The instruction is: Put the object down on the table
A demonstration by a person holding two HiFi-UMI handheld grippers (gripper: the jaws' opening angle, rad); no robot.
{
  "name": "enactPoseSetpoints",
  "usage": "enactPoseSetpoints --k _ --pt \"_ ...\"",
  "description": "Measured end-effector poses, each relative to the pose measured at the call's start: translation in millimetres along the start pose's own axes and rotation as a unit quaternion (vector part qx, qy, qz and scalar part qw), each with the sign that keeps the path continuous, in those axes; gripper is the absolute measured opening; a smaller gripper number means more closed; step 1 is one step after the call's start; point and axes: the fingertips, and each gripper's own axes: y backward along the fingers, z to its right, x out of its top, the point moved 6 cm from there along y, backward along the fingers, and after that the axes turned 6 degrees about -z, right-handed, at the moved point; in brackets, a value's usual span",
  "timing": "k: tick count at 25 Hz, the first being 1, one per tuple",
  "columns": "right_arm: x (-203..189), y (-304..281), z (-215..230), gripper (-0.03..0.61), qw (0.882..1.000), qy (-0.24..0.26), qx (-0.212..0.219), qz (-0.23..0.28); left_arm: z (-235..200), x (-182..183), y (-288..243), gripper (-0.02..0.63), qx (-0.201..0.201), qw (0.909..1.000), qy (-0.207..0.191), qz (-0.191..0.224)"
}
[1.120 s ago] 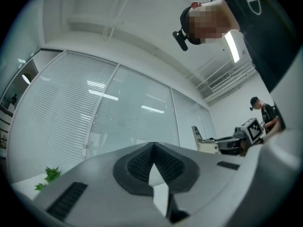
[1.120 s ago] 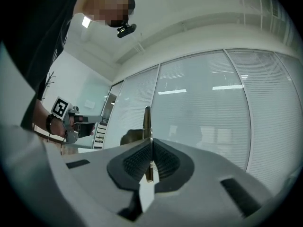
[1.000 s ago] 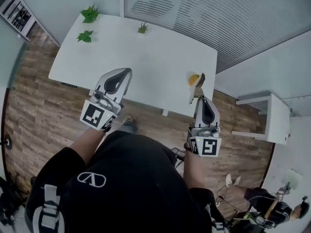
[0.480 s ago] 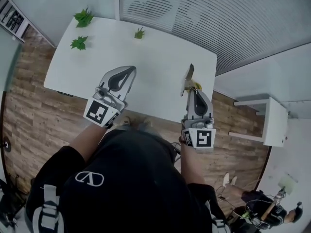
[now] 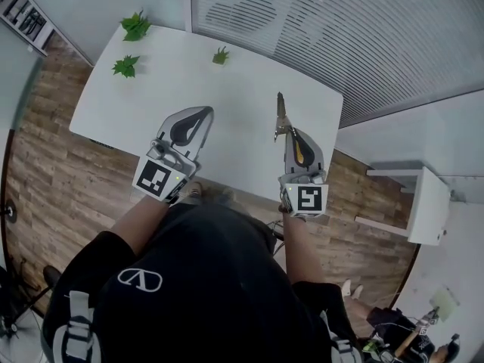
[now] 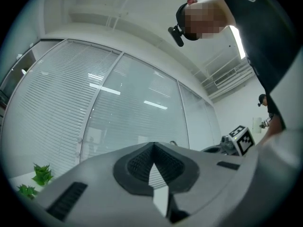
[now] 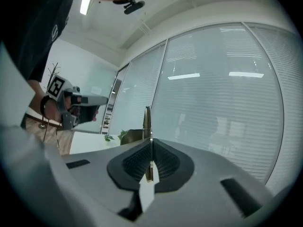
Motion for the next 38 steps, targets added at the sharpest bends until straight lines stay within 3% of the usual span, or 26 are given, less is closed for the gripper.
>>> enactPoseSetpoints --k 4,7,12,17,26,33,38 --pt "-33 -47 0 0.008 0.997 0.055 0.016 -0.042 0 -7 4 0.005 0.009 0.9999 0.004 -0.009" --pt "-72 -87 -3 0.008 0.988 0.103 0.037 -0.107 -1 -13 10 0.005 0.02 0.9997 0.008 -0.014" --pt "-134 -149 -19 0.008 0.957 0.186 0.082 -0.205 -5 -23 19 0.005 0.037 0.9987 0.013 -0.032" --pt "-178 -189 -39 0.008 0.92 0.262 0.123 -0.264 -13 -28 30 0.005 0.056 0.9975 0.009 -0.043" --pt "-222 -223 -59 0.008 0.866 0.36 0.154 -0.311 -18 -37 39 0.005 0.077 0.9954 0.003 -0.056" --pt "-240 -224 -76 0.008 0.83 0.427 0.17 -0.316 -19 -40 40 0.005 0.08 0.995 0.002 -0.059" --pt "-247 -224 -80 0.016 0.821 0.44 0.179 -0.318 -19 -40 38 0.005 0.078 0.9953 0.001 -0.058"
